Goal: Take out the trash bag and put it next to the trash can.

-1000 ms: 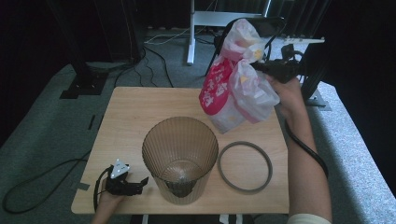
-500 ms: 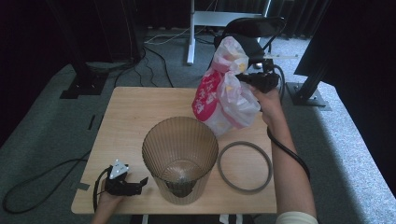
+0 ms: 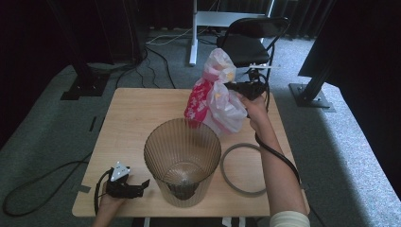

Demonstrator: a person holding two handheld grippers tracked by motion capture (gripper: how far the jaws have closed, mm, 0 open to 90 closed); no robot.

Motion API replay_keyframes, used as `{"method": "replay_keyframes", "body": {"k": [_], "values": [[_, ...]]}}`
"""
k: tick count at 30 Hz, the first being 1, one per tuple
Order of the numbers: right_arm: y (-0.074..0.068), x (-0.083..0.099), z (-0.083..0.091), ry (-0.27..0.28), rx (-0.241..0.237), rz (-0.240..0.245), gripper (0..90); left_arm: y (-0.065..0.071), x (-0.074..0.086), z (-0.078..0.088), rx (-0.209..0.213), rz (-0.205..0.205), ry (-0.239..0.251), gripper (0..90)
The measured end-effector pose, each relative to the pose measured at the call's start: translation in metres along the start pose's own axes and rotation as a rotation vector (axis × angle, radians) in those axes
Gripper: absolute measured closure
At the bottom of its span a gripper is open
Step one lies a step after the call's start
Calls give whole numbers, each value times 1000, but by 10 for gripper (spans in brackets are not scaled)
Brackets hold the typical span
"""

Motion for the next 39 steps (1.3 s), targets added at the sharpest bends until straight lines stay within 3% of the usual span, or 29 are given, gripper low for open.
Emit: {"method": "replay_keyframes", "body": {"k": [12, 14, 22, 26, 36, 39], "values": [[28, 37, -20, -89, 19, -87, 868, 0, 0, -1, 1, -8, -6, 0], [31, 43, -19, -111, 54, -73, 828, 0, 0, -1, 1, -4, -6, 0], [41, 48, 2, -129, 108, -85, 632, 1, 0, -1, 1, -8, -10, 0], [44, 51, 11, -163, 144, -76, 530, 1, 0, -1, 0, -8, -11, 0], [60, 64, 28, -203, 207, -144, 346, 1, 0, -1, 3, -5, -11, 0], [64, 67, 33, -216, 217, -162, 199, 1, 0, -1, 4, -6, -11, 0]]}}
Point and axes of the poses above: each handheld gripper's, and its own axes: z roughly backward along the jaws, x roughly out of its underside, y roughly to its right, the point moved 6 cm from there along -z, roughly forward along the jaws, and after that the axes turned 3 degrees about -z, right-handed, at the moved point
